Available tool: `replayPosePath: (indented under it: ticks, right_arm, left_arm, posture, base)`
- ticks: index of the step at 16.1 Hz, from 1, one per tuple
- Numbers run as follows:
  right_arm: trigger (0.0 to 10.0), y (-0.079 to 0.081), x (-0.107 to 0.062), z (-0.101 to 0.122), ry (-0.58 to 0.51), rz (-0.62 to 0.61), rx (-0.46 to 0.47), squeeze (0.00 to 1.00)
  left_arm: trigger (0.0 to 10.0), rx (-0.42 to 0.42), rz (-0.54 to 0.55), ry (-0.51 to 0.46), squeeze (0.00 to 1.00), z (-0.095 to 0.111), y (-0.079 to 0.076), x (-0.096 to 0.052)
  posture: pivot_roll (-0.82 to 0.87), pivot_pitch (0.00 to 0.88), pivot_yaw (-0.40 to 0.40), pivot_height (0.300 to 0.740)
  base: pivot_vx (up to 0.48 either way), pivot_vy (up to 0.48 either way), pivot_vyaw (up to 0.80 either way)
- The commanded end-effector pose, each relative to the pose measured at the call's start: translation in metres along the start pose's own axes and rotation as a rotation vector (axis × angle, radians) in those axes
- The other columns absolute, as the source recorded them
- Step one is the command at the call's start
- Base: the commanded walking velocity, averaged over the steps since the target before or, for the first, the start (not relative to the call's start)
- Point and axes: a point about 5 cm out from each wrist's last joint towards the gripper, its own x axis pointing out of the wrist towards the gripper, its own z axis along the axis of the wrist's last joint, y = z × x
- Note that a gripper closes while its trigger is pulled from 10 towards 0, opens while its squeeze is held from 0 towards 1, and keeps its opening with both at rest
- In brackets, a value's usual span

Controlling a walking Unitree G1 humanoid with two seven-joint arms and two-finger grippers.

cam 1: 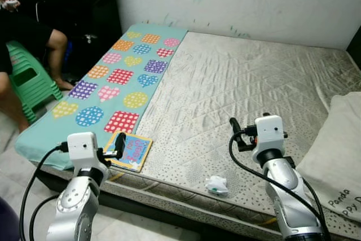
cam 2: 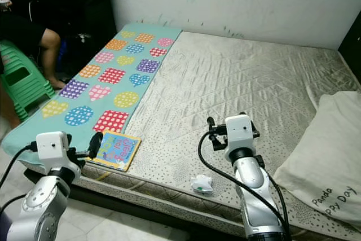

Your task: Clean up the room

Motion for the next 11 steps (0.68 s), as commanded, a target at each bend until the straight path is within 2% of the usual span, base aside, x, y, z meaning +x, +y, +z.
replayPosePath:
  ticks: [1, 6, 9, 10, 11]
  right_arm:
    - [10.0, 0.000, 0.000, 0.001, -0.010, -0.014, 0.004, 0.00]
    - [10.0, -0.007, -0.009, -0.001, -0.002, -0.031, -0.004, 0.00]
    - [10.0, -0.015, -0.018, -0.004, 0.007, -0.049, -0.020, 0.00]
    - [10.0, -0.017, -0.019, -0.007, 0.017, -0.055, -0.025, 0.00]
    - [10.0, -0.017, -0.019, -0.007, 0.019, -0.056, -0.025, 0.00]
  left_arm:
    - [10.0, 0.016, -0.008, 0.011, 0.00, -0.001, 0.002, 0.001]
    - [10.0, 0.000, -0.004, 0.019, 0.00, -0.002, 0.000, -0.006]
    - [10.0, -0.069, -0.050, 0.010, 0.00, 0.012, -0.014, -0.013]
    - [10.0, -0.094, -0.108, 0.004, 0.00, 0.018, -0.026, -0.018]
    - [10.0, -0.095, -0.133, 0.012, 0.00, 0.018, -0.030, -0.019]
  posture:
    - [-0.16, 0.000, 0.023, 0.740]
    - [-0.16, 0.000, 0.013, 0.740]
    - [-0.17, 0.000, 0.017, 0.740]
    - [-0.17, 0.000, 0.018, 0.740]
    - [-0.17, 0.000, 0.018, 0.740]
  base:
    - [0.000, 0.000, 0.00]
    - [0.000, 0.000, 0.00]
    - [0.000, 0.000, 0.00]
    - [0.000, 0.000, 0.00]
    - [0.000, 0.000, 0.00]
